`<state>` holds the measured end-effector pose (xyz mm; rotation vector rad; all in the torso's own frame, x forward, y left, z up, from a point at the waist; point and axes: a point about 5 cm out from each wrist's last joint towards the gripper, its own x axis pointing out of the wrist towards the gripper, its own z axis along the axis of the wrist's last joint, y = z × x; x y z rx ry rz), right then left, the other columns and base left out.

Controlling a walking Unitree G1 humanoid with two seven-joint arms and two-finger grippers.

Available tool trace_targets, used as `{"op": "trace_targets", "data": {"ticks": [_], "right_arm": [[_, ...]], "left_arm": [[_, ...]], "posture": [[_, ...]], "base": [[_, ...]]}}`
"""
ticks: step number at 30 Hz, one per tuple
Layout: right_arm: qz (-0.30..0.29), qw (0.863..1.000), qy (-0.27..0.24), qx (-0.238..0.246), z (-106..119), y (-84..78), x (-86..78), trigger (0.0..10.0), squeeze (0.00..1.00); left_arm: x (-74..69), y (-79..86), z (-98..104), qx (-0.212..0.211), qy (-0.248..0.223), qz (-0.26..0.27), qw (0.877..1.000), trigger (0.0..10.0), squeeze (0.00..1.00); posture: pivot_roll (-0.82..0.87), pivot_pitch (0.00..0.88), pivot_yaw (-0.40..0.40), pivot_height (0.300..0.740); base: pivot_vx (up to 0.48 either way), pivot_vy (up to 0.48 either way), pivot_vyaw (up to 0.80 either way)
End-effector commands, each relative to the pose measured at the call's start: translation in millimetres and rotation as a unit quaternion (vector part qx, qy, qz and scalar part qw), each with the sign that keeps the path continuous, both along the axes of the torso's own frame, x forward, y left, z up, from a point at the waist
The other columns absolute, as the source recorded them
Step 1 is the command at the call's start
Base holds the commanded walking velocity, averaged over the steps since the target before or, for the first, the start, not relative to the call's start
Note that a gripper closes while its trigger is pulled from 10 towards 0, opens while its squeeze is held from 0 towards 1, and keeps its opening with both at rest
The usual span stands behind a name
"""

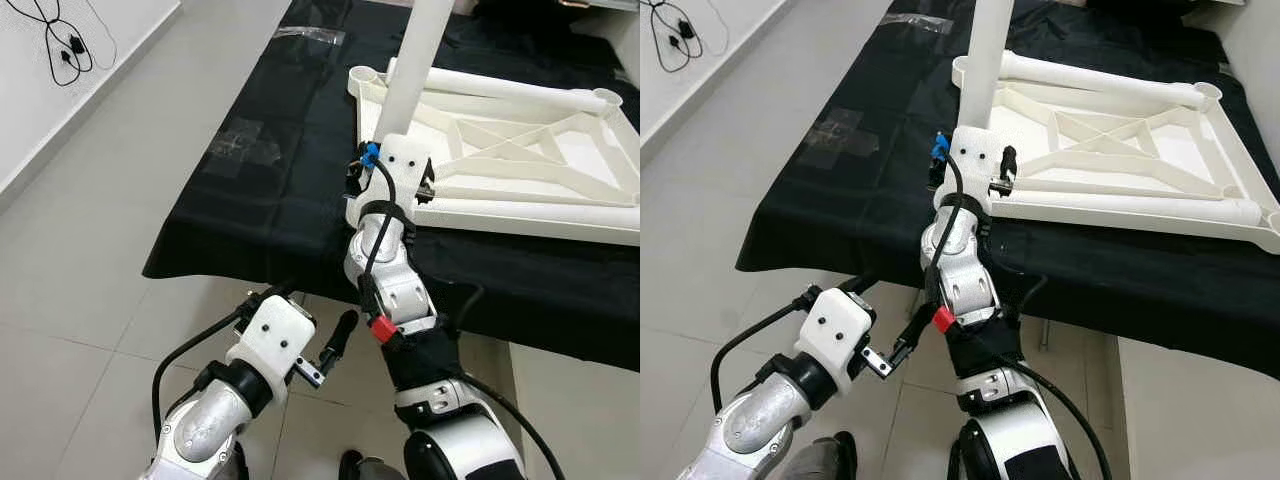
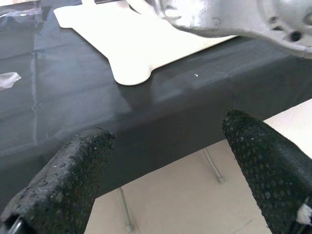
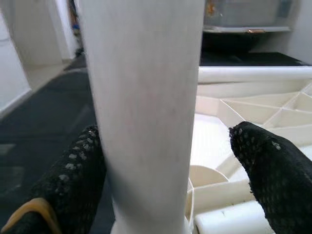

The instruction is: Building children table

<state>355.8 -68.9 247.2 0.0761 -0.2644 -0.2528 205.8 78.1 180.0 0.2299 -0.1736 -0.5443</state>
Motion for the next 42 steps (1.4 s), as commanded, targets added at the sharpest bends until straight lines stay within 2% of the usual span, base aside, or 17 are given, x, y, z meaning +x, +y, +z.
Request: {"op": "trace_targets", "data": {"ticks": [1, 2, 5, 15, 18, 19, 20, 21, 23, 25, 27, 28, 29, 30, 31, 36, 42], "right_arm": [[0.034, 0.999, 0.026, 0.010, -17.2, 7.2, -9.1, 10.0, 0.00], [0.066, 0.998, 0.025, 0.005, -18.8, 7.1, -11.5, 10.0, 0.00], [0.112, 0.993, 0.025, 0.002, -20.8, 7.1, -14.9, 10.0, 0.00], [0.148, 0.988, 0.037, -0.017, -29.4, -1.5, -25.7, 10.0, 0.00], [0.155, 0.986, 0.046, -0.025, -33.7, -10.0, -30.7, 10.0, 0.00], [0.168, 0.983, 0.049, -0.045, -40.3, -20.2, -38.7, 10.0, 0.00], [0.168, 0.983, 0.049, -0.045, -40.3, -20.2, -38.7, 10.0, 0.00], [0.184, 0.980, 0.048, -0.064, -48.1, -30.6, -48.5, 10.0, 0.00], [0.184, 0.980, 0.048, -0.064, -48.1, -30.6, -48.5, 10.0, 0.00], [0.203, 0.973, 0.062, -0.087, -67.2, -53.4, -67.0, 10.0, 0.00], [0.199, 0.973, 0.076, -0.094, -77.8, -68.1, -75.9, 10.0, 0.00], [0.199, 0.973, 0.076, -0.094, -77.8, -68.1, -75.9, 10.0, 0.00], [0.171, 0.976, 0.090, -0.096, -86.0, -82.5, -81.1, 10.0, 0.00], [0.161, 0.978, 0.095, -0.094, -88.4, -86.7, -82.1, 10.0, 0.00], [0.161, 0.978, 0.095, -0.094, -88.4, -86.7, -82.1, 10.0, 0.00], [0.151, 0.979, 0.103, -0.095, -92.4, -91.3, -81.2, 10.0, 0.00], [0.158, 0.978, 0.098, -0.096, -91.1, -87.9, -76.1, 10.0, 0.00]], "left_arm": [[-0.5, 0.7, -6.5, 0.006, 0.010, 0.002, 1.000, 10.0, 0.00], [-0.5, 1.4, -7.1, 0.006, 0.010, 0.004, 1.000, 10.0, 0.00], [-0.2, 2.2, -7.9, 0.007, 0.011, 0.005, 1.000, 10.0, 0.00], [1.7, 3.0, -6.7, 0.005, 0.007, 0.009, 1.000, 10.0, 0.00], [0.9, 4.8, -7.0, 0.006, 0.007, 0.013, 1.000, 10.0, 0.00], [-1.2, 6.7, -8.1, 0.009, 0.007, 0.020, 1.000, 10.0, 0.00], [-1.2, 6.7, -8.1, 0.009, 0.007, 0.020, 1.000, 10.0, 0.00], [-3.2, 9.5, -9.2, 0.009, 0.006, 0.033, 0.999, 10.0, 0.00], [-3.2, 9.5, -9.2, 0.009, 0.006, 0.033, 0.999, 10.0, 0.00], [-9.1, 16.7, -13.8, 0.010, 0.013, 0.057, 0.998, 10.0, 0.00], [-12.4, 23.3, -17.6, 0.015, 0.016, 0.078, 0.997, 10.0, 0.00], [-12.4, 23.3, -17.6, 0.015, 0.016, 0.078, 0.997, 10.0, 0.00], [-13.9, 33.1, -19.2, 0.010, 0.015, 0.121, 0.992, 10.0, 0.00], [-13.8, 36.5, -19.5, 0.008, 0.013, 0.137, 0.991, 10.0, 0.00], [-13.8, 36.5, -19.5, 0.008, 0.013, 0.137, 0.991, 10.0, 0.00], [-7.3, 49.0, -12.0, -0.004, -0.012, 0.205, 0.979, 10.0, 0.00], [-0.2, 57.0, -5.6, 0.004, -0.035, 0.236, 0.971, 10.0, 0.00]], "posture": [[0.14, 0.201, -0.060, 0.740], [0.14, 0.202, -0.060, 0.740], [0.14, 0.203, -0.059, 0.740], [0.13, 0.202, -0.058, 0.740], [0.14, 0.200, -0.057, 0.740], [0.13, 0.198, -0.053, 0.740], [0.13, 0.198, -0.053, 0.740], [0.13, 0.195, -0.053, 0.740], [0.13, 0.195, -0.053, 0.740], [0.13, 0.183, -0.051, 0.740], [0.12, 0.174, -0.049, 0.740], [0.12, 0.174, -0.049, 0.740], [0.12, 0.164, -0.046, 0.740], [0.12, 0.163, -0.047, 0.740], [0.12, 0.163, -0.047, 0.740], [0.12, 0.139, -0.053, 0.740], [0.12, 0.118, -0.055, 0.740]], "base": [[0.000, 0.000, 0.00], [0.000, 0.000, 0.00], [0.000, 0.000, 0.00], [0.000, 0.000, 0.00], [0.000, 0.000, 0.00], [0.000, 0.000, 0.00], [0.000, 0.000, 0.00], [0.000, 0.000, 0.00], [0.000, 0.000, 0.00], [0.000, 0.000, 0.00], [0.000, 0.000, 0.00], [0.000, 0.000, 0.00], [0.000, 0.000, 0.00], [0.000, 0.000, 0.00], [0.000, 0.000, 0.00], [0.000, 0.000, -0.67], [0.000, 0.000, -0.80]]}}
